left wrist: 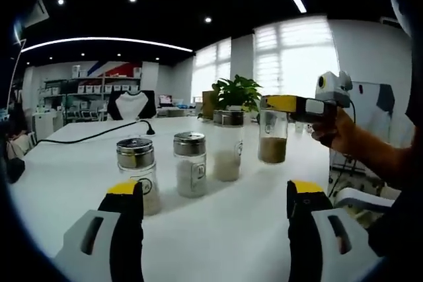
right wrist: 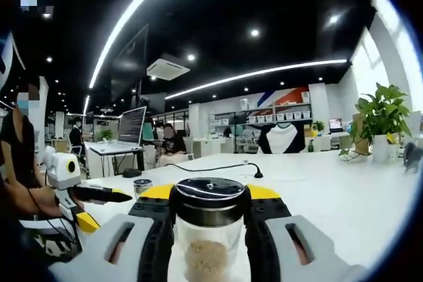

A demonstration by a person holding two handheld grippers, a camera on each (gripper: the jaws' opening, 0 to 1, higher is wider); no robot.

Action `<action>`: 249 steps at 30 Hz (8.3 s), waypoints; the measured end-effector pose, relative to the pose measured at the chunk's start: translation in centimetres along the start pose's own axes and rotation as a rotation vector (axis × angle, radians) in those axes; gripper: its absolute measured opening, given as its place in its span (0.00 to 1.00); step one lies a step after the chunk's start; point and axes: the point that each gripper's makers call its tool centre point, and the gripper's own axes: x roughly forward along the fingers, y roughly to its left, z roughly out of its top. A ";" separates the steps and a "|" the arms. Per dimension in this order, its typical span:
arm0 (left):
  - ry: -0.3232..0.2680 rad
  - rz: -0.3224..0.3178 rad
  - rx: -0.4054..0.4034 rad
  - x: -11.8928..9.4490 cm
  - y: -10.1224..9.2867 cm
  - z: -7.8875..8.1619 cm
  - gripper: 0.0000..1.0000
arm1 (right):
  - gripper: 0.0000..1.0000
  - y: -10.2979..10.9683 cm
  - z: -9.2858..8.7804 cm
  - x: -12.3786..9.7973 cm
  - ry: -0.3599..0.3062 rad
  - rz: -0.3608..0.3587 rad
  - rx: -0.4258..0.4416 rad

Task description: Rotate the seasoning bottle until the label or dispensing opening points toward the visible target arrow and the bottle remains upright within the marked orientation range

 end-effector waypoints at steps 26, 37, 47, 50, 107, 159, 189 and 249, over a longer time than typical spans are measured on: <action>-0.037 -0.108 0.062 0.1 -5.2 1.0 0.89 | 0.38 9.5 -0.3 0.5 -0.012 0.116 -0.014; -0.018 -0.173 0.149 -0.3 -8.3 0.9 0.87 | 0.38 12.3 0.1 -1.7 -0.029 0.156 -0.024; -0.020 -0.202 0.170 0.4 -10.2 0.1 0.76 | 0.38 13.3 -0.2 -1.8 -0.022 0.170 -0.078; -0.036 -0.195 0.167 0.4 -9.9 0.1 0.68 | 0.38 14.1 -0.2 -1.7 -0.027 0.200 -0.079; -0.101 -0.320 0.101 -0.8 -10.3 -0.7 0.44 | 0.39 17.1 -1.9 -2.6 -0.093 0.388 -0.112; -0.151 -0.198 0.111 -0.3 -9.1 0.4 0.49 | 0.39 18.4 -3.1 -1.8 -0.043 0.366 -0.144; -0.198 0.079 0.148 0.2 -7.5 0.9 0.48 | 0.39 15.6 -2.5 -1.0 -0.061 0.076 -0.065; -0.191 0.117 0.212 0.1 -7.0 0.6 0.44 | 0.38 14.6 -2.1 -1.2 -0.094 0.059 -0.042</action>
